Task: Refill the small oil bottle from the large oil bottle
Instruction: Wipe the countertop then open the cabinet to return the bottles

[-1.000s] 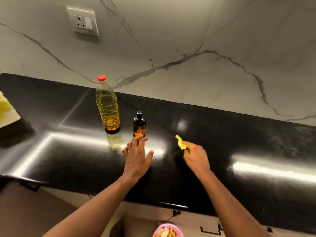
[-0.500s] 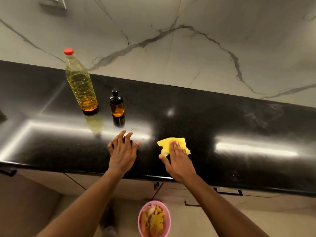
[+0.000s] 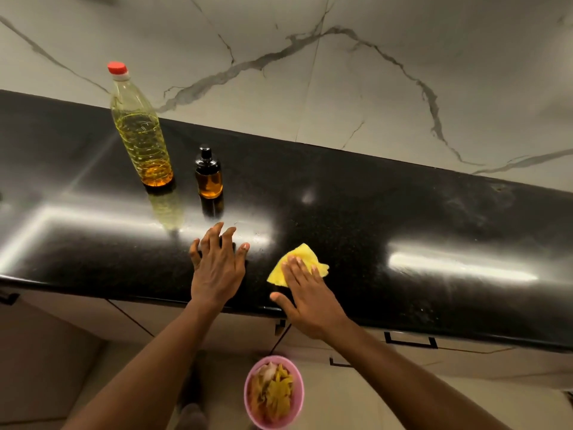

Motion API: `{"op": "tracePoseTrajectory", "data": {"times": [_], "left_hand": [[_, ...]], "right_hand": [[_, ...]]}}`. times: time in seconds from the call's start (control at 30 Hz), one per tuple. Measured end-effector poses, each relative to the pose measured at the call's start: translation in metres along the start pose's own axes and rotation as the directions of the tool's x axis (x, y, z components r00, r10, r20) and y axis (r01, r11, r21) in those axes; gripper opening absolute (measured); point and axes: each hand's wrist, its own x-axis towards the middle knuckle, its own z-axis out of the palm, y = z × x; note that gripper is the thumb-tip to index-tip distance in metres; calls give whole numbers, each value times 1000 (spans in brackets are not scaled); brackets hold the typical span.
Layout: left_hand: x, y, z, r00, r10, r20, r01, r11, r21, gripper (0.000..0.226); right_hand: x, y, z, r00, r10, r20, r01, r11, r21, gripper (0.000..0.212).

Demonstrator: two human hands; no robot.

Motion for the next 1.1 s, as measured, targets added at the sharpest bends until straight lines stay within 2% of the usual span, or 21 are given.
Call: {"op": "tracePoseTrajectory", "data": {"times": [0.1,0.2,0.27,0.33,0.4,0.47,0.57,0.63,0.77,0.87,0.93,1.03,1.1], "left_hand": [[-2,2,0,1000,8,-9,-8,1000,17,49],[-1,2,0,1000,-1,-8,1,1000,21,48],[-1,2,0,1000,-15,-9,15,1000,11,47],[-1,3,0,999,-23,-23,24,1000,20,45],[0,2,0,999,-32,-42,33,999,15,43],[0,0,0,998,-34,-51,34,999,-3,41],[2,-3,0,997,-58,-60,53,996,-71,40],[4,-7,-5,994,-88,-66,79,990,-120,42],[12,-40,-25,994,-83,-65,79,995,-60,46],[17,-77,-41,984,-155,-83,153,988,-28,49],[19,-90,-46,978,-190,-87,189,982,-21,52],[19,-91,-45,979,-185,-82,186,983,5,52],[18,-89,-44,978,-186,-93,188,982,12,51]], "right_hand": [[5,31,-4,974,216,-63,-215,976,21,119],[54,56,-23,912,395,-107,-386,917,95,97],[89,56,-37,902,421,-93,-412,905,106,94],[114,43,-41,930,358,-84,-353,933,69,92],[122,18,-35,972,224,-69,-223,975,23,87],[107,-8,-26,998,54,-30,-54,999,-4,84],[58,-20,-14,989,-144,27,144,990,2,87],[35,-5,-11,985,-161,56,162,987,-17,97],[66,37,-22,998,68,-2,-68,995,-68,88],[121,22,-35,985,170,-37,-171,985,-24,90],[144,-9,-33,991,127,-33,-127,991,-28,91],[133,-65,-14,996,-80,25,81,996,-46,93],[99,-88,1,973,-222,68,224,974,-20,94]]}}
